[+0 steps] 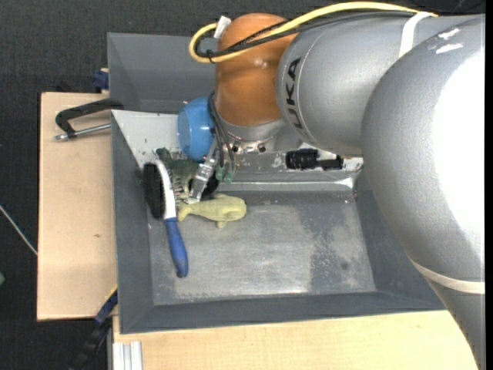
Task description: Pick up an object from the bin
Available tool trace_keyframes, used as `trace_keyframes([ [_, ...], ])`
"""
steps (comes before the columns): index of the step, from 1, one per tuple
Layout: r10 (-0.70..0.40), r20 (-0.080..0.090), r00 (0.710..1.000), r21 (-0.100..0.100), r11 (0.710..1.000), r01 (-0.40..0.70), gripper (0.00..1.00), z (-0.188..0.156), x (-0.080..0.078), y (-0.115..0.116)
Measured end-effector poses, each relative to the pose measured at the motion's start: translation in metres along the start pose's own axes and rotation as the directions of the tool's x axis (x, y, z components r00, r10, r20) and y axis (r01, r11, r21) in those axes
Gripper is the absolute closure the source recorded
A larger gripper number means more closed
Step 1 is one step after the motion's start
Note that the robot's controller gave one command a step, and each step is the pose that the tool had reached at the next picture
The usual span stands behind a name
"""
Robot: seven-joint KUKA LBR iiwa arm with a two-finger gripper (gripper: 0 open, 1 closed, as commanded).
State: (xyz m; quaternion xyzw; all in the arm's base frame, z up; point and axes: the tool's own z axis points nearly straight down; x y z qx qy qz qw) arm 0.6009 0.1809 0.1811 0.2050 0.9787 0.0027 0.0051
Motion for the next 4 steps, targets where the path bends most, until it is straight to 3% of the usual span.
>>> trace_keyframes([
  [1, -0.029, 0.001, 1.0, -0.001, 1.0, 0.029, 1.0, -0.082, 0.0, 0.001],
  [2, 0.228, -0.012, 0.974, 0.014, 0.974, -0.228, 1.0, 0.017, 0.022, -0.005],
  [4, 0.24, -0.005, 0.971, 0.005, 0.971, -0.24, 1.0, -0.026, 0.024, -0.007],
])
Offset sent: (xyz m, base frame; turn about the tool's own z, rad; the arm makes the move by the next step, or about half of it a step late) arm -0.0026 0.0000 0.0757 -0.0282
